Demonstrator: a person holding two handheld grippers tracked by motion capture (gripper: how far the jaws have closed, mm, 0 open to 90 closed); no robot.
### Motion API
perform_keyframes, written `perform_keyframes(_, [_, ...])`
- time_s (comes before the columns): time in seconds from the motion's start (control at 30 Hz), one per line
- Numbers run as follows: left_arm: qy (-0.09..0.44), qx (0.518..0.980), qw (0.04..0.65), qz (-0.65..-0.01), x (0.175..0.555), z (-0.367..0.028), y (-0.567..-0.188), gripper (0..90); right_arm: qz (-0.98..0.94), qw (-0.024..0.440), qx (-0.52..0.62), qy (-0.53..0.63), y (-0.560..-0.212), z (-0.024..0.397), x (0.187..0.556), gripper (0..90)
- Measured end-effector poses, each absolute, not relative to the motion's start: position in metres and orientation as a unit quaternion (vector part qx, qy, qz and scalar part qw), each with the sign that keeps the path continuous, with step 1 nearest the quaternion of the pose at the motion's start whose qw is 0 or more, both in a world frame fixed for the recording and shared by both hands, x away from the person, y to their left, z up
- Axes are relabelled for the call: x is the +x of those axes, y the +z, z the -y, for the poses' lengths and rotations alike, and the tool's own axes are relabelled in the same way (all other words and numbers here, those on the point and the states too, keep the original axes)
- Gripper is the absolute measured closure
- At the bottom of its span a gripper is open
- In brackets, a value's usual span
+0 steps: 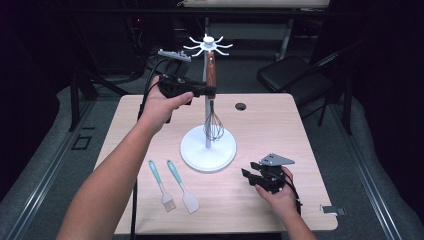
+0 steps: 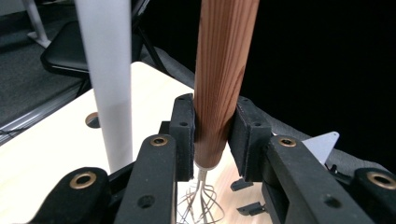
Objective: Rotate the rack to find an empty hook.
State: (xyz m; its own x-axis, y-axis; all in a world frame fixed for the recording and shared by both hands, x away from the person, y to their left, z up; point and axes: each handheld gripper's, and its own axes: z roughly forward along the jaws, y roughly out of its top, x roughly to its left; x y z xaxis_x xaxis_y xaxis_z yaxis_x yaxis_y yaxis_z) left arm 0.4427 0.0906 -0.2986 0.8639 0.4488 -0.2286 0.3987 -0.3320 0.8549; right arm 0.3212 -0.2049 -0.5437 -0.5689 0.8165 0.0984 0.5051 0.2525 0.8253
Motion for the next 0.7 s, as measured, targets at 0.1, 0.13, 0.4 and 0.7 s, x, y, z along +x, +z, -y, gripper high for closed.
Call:
perform_keyframes(0.1, [0.034,0.813,0.516,-0.267,0.443,-0.092,-0.301,70.9,-0.770,0.177,0.429,0.438,-0.543,0.205,0.321,54.0])
perform_keyframes(0.13, [0.035,0.811,0.517,-0.270,0.444,-0.093,-0.302,70.2,-0.770,0.177,0.430,0.437,-0.544,0.205,0.321,53.9])
perform_keyframes(0.4, [0.065,0.808,0.509,-0.291,0.442,-0.102,-0.312,60.0,-0.771,0.187,0.427,0.434,-0.544,0.204,0.322,56.2])
perform_keyframes(0.7, [0.073,0.806,0.504,-0.302,0.428,-0.117,-0.342,55.8,-0.784,0.191,0.413,0.423,-0.543,0.203,0.323,60.4])
